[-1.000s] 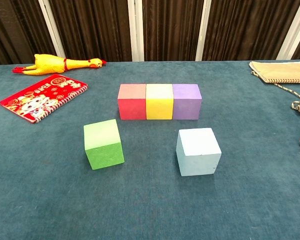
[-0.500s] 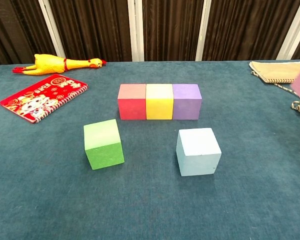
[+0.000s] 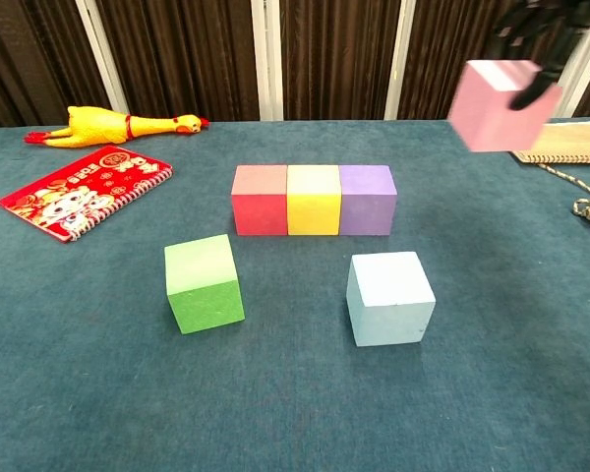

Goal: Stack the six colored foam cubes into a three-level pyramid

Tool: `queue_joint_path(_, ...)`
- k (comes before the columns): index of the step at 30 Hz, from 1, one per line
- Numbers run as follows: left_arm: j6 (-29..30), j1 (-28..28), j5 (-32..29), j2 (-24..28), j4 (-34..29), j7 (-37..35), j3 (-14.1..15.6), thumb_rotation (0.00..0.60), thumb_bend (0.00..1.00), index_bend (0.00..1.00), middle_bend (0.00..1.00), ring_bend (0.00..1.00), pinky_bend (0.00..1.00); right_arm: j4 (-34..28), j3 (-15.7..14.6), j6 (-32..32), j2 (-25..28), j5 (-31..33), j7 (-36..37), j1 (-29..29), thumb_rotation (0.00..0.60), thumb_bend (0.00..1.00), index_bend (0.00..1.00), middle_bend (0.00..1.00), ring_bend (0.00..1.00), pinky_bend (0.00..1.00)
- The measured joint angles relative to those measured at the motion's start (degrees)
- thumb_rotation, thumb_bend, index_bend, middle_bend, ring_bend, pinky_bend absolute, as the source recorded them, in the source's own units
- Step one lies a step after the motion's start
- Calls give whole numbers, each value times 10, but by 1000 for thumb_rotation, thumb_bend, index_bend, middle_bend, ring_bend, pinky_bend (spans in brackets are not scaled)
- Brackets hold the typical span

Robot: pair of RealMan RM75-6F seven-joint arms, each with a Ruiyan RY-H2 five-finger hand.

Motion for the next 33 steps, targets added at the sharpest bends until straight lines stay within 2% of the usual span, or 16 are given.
queue_joint_path(7, -9, -2, -9, -1, 6, -1, -4, 600, 198, 170, 160, 0, 0, 99, -19, 7, -97, 158, -91, 127, 600, 287, 467, 429, 221, 0)
queue_joint_path(13, -15, -3, -16, -3, 13, -2, -8, 600, 198, 170, 160, 0, 0, 174, -24, 7, -160, 246, -140, 184, 600, 287, 467, 429, 221, 0)
queue_joint_path(16, -18, -4, -20, -3, 16, -4, -10, 600, 198, 170, 160, 0, 0, 197, -23, 8, -180, 269, -157, 200, 600, 287, 467, 430, 221, 0)
queue_joint_path(24, -23, -4, -28, -2, 15, -8, -15, 600, 198, 170, 160, 0, 0, 208, -17, 32, -200, 320, -186, 216, 600, 287, 467, 430, 221, 0)
queue_joint_path(33, -25, -3, -29, -1, 11, -11, -15, 600, 198, 170, 160, 0, 0, 195, 12, 71, -211, 340, -204, 223, 600, 287, 467, 429, 221, 0)
